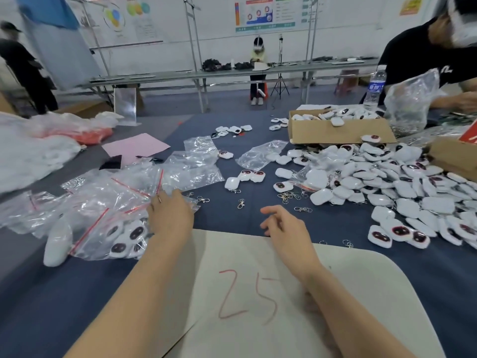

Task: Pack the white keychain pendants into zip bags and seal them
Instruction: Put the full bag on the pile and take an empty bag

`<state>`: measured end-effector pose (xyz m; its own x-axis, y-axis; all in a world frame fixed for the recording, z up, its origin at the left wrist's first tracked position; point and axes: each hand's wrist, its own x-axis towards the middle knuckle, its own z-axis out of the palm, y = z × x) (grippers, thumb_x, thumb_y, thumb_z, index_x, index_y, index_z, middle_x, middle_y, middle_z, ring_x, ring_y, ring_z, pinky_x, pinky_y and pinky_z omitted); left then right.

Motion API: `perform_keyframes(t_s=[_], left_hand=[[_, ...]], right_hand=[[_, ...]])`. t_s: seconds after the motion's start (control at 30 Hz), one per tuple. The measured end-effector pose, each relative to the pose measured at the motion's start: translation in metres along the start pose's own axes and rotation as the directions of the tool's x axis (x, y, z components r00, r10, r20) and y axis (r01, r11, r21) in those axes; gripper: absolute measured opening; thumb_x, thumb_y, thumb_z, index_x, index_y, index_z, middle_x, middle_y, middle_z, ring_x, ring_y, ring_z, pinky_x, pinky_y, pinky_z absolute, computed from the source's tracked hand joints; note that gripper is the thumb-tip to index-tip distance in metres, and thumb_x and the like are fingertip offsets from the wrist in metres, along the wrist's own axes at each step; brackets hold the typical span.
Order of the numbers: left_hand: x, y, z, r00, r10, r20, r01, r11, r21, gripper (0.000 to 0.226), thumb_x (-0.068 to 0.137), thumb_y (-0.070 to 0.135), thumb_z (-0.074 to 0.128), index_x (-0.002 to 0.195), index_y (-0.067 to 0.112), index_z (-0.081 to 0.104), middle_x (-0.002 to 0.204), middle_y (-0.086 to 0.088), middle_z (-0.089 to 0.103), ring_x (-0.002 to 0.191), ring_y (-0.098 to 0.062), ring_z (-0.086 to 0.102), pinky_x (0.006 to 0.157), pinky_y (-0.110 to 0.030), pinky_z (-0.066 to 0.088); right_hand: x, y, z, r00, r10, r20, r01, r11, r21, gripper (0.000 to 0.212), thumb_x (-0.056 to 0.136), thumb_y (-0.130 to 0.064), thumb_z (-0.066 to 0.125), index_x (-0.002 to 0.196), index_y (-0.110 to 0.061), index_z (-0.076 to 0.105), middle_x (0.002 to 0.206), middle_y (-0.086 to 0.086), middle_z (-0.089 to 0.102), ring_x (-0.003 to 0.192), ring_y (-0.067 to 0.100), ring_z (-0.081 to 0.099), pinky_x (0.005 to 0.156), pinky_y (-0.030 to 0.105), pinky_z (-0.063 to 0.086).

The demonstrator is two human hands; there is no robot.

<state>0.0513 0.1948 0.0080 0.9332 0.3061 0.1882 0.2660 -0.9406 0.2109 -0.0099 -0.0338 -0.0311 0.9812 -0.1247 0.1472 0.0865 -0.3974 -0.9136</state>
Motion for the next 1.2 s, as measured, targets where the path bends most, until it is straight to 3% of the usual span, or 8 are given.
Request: perform_keyframes(t_s=[0.17, 0.37, 0.5, 0.63, 0.73, 0.97, 1.07, 1.2], left_hand=[[0.013, 0.001, 0.000, 0.992, 0.020, 0.127, -0.046, 0.978, 0.204, 0.036, 0.093, 0.003, 0.052, 0.128, 0.010, 0.052, 0.133, -0.017, 0.059, 0.131, -0.036, 0.048, 0.109, -0.045, 0.034], [0.014, 0.007, -0.004, 0.994, 0.108, -0.002, -0.105, 0.968, 0.228, 0.031, 0.092, 0.000, 0.054, 0.121, 0.010, 0.060, 0.129, -0.014, 0.057, 0.126, -0.034, 0.051, 0.108, -0.044, 0.036], [0.002, 0.033, -0.024, 0.934, 0.240, -0.264, -0.287, 0.945, -0.155, 0.021, 0.105, 0.013, 0.042, 0.118, 0.013, 0.058, 0.120, -0.010, 0.063, 0.108, -0.032, 0.058, 0.088, -0.043, 0.043], [-0.037, 0.087, -0.044, 0.877, 0.337, -0.341, -0.477, 0.539, -0.694, 0.015, 0.104, 0.020, 0.050, 0.109, 0.031, 0.058, 0.101, 0.018, 0.063, 0.088, 0.007, 0.059, 0.080, -0.024, 0.046], [-0.062, 0.116, -0.041, 0.918, 0.355, -0.178, -0.295, 0.308, -0.905, 0.019, 0.100, 0.017, 0.057, 0.103, 0.035, 0.060, 0.094, 0.016, 0.063, 0.081, 0.001, 0.059, 0.080, -0.031, 0.055], [-0.090, 0.133, -0.011, 0.961, 0.265, 0.074, 0.079, -0.008, -0.997, 0.017, 0.098, 0.018, 0.065, 0.112, 0.026, 0.068, 0.082, 0.004, 0.065, 0.066, -0.005, 0.059, 0.063, -0.021, 0.053], [-0.100, 0.140, 0.004, 0.909, 0.285, 0.304, 0.367, -0.206, -0.907, 0.020, 0.100, 0.021, 0.064, 0.116, 0.011, 0.069, 0.088, 0.000, 0.072, 0.077, -0.012, 0.063, 0.075, -0.026, 0.054], [-0.129, 0.149, 0.030, 0.800, 0.448, 0.399, 0.485, -0.090, -0.870, 0.030, 0.101, 0.025, 0.062, 0.108, -0.003, 0.071, 0.105, -0.020, 0.071, 0.092, -0.028, 0.063, 0.092, -0.041, 0.052]], right_hand=[[0.000, 0.000, -0.001, 1.000, -0.010, -0.012, 0.011, 1.000, 0.015, 0.033, 0.101, -0.012, 0.039, 0.109, -0.029, 0.066, 0.084, -0.010, 0.071, 0.077, -0.003, 0.065, 0.063, 0.010, 0.047], [-0.001, 0.000, -0.001, 1.000, -0.017, -0.021, 0.018, 0.999, 0.044, 0.033, 0.101, -0.012, 0.040, 0.105, -0.031, 0.067, 0.082, -0.011, 0.071, 0.074, -0.004, 0.065, 0.061, 0.009, 0.046], [-0.001, -0.003, -0.001, 0.999, -0.008, -0.044, 0.012, 0.995, 0.101, 0.033, 0.100, -0.014, 0.042, 0.102, -0.036, 0.066, 0.082, -0.015, 0.071, 0.073, 0.000, 0.066, 0.067, 0.019, 0.052], [-0.002, -0.013, -0.007, 0.998, -0.058, -0.006, 0.056, 0.941, 0.334, 0.028, 0.105, -0.041, 0.044, 0.128, -0.039, 0.061, 0.117, -0.022, 0.069, 0.108, -0.003, 0.063, 0.099, 0.038, 0.052], [-0.006, -0.024, -0.026, 0.989, -0.144, 0.043, 0.098, 0.837, 0.538, 0.038, 0.102, -0.060, 0.042, 0.133, -0.045, 0.058, 0.135, -0.017, 0.063, 0.128, 0.006, 0.057, 0.105, 0.034, 0.045], [-0.013, -0.013, -0.089, 0.980, 0.193, -0.048, -0.092, 0.657, 0.748, 0.018, 0.088, -0.019, 0.071, 0.106, -0.014, 0.074, 0.103, 0.006, 0.077, 0.091, 0.025, 0.073, 0.079, 0.039, 0.060], [-0.019, -0.001, -0.104, 0.966, 0.250, -0.068, -0.089, 0.567, 0.819, 0.014, 0.093, -0.013, 0.066, 0.107, -0.013, 0.069, 0.097, 0.004, 0.076, 0.086, 0.018, 0.073, 0.072, 0.031, 0.060], [-0.021, 0.013, -0.107, 0.948, 0.305, -0.093, -0.090, 0.535, 0.840, 0.020, 0.097, -0.007, 0.061, 0.115, -0.009, 0.068, 0.100, 0.006, 0.075, 0.086, 0.019, 0.073, 0.073, 0.032, 0.061]])
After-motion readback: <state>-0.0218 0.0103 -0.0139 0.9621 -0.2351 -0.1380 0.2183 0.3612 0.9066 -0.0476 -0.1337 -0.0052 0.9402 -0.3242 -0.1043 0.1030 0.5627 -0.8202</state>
